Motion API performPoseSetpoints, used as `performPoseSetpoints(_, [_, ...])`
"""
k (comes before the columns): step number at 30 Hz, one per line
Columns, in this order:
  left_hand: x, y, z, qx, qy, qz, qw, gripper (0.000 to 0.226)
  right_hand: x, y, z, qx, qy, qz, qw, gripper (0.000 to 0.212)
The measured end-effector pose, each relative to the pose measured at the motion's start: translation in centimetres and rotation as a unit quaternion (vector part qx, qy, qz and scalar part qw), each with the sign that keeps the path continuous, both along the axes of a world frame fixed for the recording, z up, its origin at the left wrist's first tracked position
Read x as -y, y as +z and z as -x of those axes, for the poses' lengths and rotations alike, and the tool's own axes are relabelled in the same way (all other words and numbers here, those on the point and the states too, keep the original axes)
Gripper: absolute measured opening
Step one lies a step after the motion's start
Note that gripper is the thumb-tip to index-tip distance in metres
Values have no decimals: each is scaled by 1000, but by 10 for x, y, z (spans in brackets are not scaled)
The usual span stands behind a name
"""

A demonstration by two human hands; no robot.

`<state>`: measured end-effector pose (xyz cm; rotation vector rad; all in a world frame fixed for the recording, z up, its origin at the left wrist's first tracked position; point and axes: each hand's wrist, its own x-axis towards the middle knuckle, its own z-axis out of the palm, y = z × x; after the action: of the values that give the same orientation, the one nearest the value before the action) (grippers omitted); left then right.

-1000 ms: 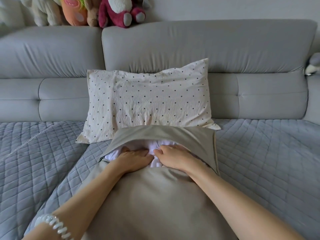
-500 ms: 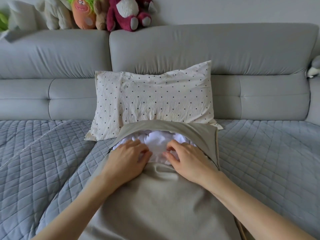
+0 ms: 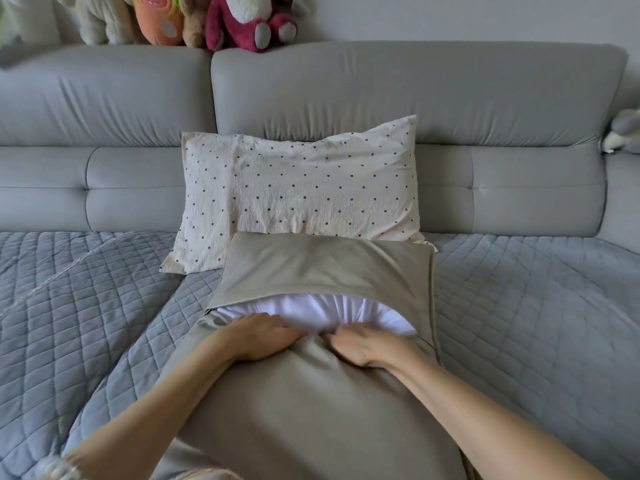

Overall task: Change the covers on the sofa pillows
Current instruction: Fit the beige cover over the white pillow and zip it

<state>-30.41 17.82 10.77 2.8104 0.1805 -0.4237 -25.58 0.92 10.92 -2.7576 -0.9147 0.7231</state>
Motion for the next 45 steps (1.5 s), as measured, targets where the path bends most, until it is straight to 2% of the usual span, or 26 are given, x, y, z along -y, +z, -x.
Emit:
performPoseSetpoints(3, [3, 8, 6, 17, -24, 63, 998, 64, 2, 1, 4, -1, -18, -36, 999, 47])
performPoseSetpoints(6, [-1, 18, 16, 173, -11, 66, 983, 62, 15, 18, 6, 30, -72, -159, 984, 58])
performPoseSetpoints(7, [-3, 21, 20, 219, -19, 66, 973, 62, 21, 24, 7, 44, -75, -217, 972, 54])
performPoseSetpoints(9, [-10, 27, 26, 316, -23, 107, 942, 52, 31, 31, 8, 106, -46, -331, 937, 38])
performPoseSetpoints(11, [-19, 34, 31, 412, -32, 124, 902, 40, 37, 31, 9, 210, -13, -407, 889, 24])
performPoseSetpoints(12, [-22, 37, 32, 449, -41, 108, 886, 38, 39, 31, 12, 241, -1, -412, 879, 30])
performPoseSetpoints(13, [-23, 37, 34, 468, -57, 87, 878, 38, 40, 34, 16, 246, 10, -394, 885, 44])
performPoseSetpoints(15, [-17, 36, 40, 445, -98, 44, 889, 43, 41, 40, 26, 212, 30, -301, 929, 75])
performPoseSetpoints(16, [-12, 33, 44, 419, -116, 21, 900, 52, 42, 39, 29, 194, 42, -247, 948, 83])
performPoseSetpoints(19, [0, 22, 52, 324, -133, -28, 936, 85, 42, 29, 40, 163, 103, -120, 974, 95])
performPoseSetpoints(22, [0, 8, 46, 230, -152, -61, 959, 102, 34, 15, 43, 149, 120, -43, 981, 106])
performPoseSetpoints(24, [0, 1, 36, 197, -142, -67, 968, 112, 24, 12, 38, 130, 89, -34, 987, 96])
performPoseSetpoints(25, [-1, -1, 30, 185, -134, -68, 971, 109, 20, 12, 34, 118, 73, -38, 990, 86])
performPoseSetpoints(26, [0, -3, 27, 172, -125, -71, 975, 97, 17, 11, 31, 102, 63, -37, 992, 79])
performPoseSetpoints(28, [3, -5, 25, 128, -108, -62, 984, 58, 16, 5, 31, 47, 49, -37, 997, 74])
performPoseSetpoints(29, [4, -6, 25, 101, -101, -50, 989, 47, 18, 1, 33, 21, 44, -37, 998, 72])
performPoseSetpoints(31, [7, -4, 28, 66, -99, -43, 992, 42, 24, 2, 38, -9, 37, -36, 999, 65])
performPoseSetpoints(34, [12, 8, 32, 104, -90, -3, 990, 32, 32, 11, 38, -31, 4, -76, 997, 62])
performPoseSetpoints(37, [16, 32, 35, 214, -49, 24, 975, 48, 37, 37, 32, 74, -3, -155, 985, 57])
performPoseSetpoints(39, [23, 54, 25, 302, -30, 1, 953, 50, 41, 62, 18, 159, 0, -199, 967, 51])
performPoseSetpoints(41, [35, 78, 11, 390, -15, -50, 919, 63, 48, 92, 1, 214, 2, -244, 946, 47])
performPoseSetpoints(44, [49, 106, -1, 497, -7, -65, 866, 72, 68, 128, -19, 254, -8, -338, 906, 57])
performPoseSetpoints(45, [51, 108, -4, 505, -17, -57, 861, 71, 78, 132, -23, 261, -6, -356, 897, 63])
